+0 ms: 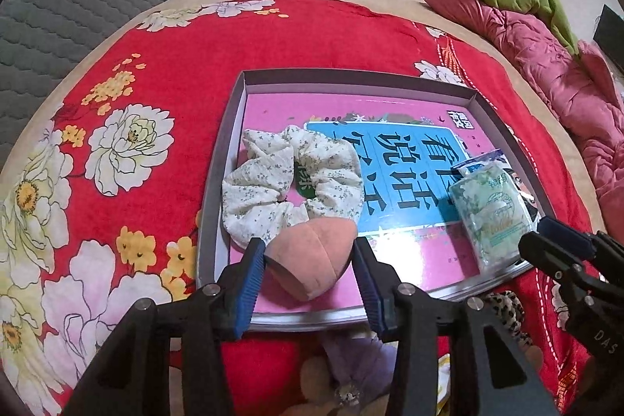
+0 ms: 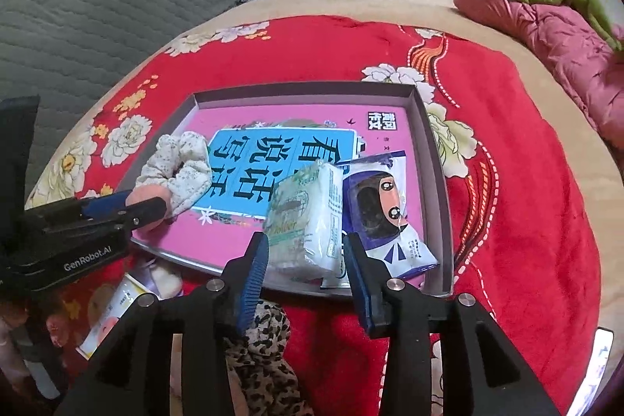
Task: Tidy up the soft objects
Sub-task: 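Carry the sponge and tissue pack into the box and open both tools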
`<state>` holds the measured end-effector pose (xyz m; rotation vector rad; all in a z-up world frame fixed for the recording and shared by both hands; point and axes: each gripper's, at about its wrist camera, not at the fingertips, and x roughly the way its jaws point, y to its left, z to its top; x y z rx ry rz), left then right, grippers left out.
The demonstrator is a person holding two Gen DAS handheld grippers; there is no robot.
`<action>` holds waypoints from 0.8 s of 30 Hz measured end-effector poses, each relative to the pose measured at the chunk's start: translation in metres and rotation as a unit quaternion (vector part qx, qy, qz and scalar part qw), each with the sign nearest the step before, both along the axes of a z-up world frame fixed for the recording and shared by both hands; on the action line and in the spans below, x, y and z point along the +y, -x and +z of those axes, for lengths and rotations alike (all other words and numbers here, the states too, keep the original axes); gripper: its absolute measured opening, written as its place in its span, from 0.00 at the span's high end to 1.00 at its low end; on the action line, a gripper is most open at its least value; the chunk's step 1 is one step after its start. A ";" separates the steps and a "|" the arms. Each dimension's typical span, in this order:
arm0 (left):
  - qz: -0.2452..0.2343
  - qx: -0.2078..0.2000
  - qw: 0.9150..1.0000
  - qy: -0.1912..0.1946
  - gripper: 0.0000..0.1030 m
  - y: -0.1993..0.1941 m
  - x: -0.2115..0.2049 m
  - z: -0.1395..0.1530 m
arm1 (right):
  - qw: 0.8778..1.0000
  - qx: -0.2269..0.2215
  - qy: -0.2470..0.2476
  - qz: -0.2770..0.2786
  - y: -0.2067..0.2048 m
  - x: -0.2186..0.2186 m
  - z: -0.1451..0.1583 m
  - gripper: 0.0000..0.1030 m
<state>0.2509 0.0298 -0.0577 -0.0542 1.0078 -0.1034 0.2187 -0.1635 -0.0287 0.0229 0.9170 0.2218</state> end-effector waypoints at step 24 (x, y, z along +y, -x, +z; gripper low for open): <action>-0.006 -0.003 1.000 0.008 0.44 0.005 0.003 0.007 | 0.999 -0.029 -0.009 -0.014 0.014 -0.006 0.020 0.49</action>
